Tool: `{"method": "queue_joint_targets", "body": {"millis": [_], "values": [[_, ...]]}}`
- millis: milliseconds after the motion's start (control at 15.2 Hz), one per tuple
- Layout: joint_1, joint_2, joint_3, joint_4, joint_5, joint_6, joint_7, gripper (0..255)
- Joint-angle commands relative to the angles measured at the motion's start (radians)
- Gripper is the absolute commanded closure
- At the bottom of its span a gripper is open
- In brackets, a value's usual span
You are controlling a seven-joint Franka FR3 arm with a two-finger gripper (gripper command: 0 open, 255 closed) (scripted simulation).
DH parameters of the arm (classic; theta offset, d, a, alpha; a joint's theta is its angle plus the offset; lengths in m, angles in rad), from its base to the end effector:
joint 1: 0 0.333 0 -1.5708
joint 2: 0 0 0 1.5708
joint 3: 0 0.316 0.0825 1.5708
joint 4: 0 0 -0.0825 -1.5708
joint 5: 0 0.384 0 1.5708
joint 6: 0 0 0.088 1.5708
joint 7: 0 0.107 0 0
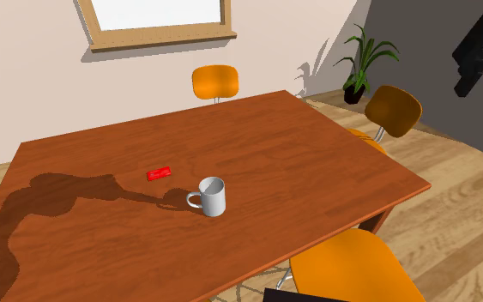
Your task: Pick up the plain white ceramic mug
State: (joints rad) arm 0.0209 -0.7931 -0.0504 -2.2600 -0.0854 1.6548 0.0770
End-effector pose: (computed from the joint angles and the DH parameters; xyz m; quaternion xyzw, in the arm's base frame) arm 0.3124 -0.0242 0.6464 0.9942 -0.0476 0.0941 0.0219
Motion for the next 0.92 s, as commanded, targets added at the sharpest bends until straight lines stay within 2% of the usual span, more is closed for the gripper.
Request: {"method": "queue_joint_targets", "body": {"millis": [0, 462, 858], "values": [[0.0, 0.0, 0.0, 0.0, 0.0, 0.0, 0.0, 0], [0.038, 0.075, 0.1, -0.097, 0.064, 0.129, 0.12, 0], [0.073, 0.183, 0.187, -0.139, 0.112, 0.248, 0.22, 0]]}}
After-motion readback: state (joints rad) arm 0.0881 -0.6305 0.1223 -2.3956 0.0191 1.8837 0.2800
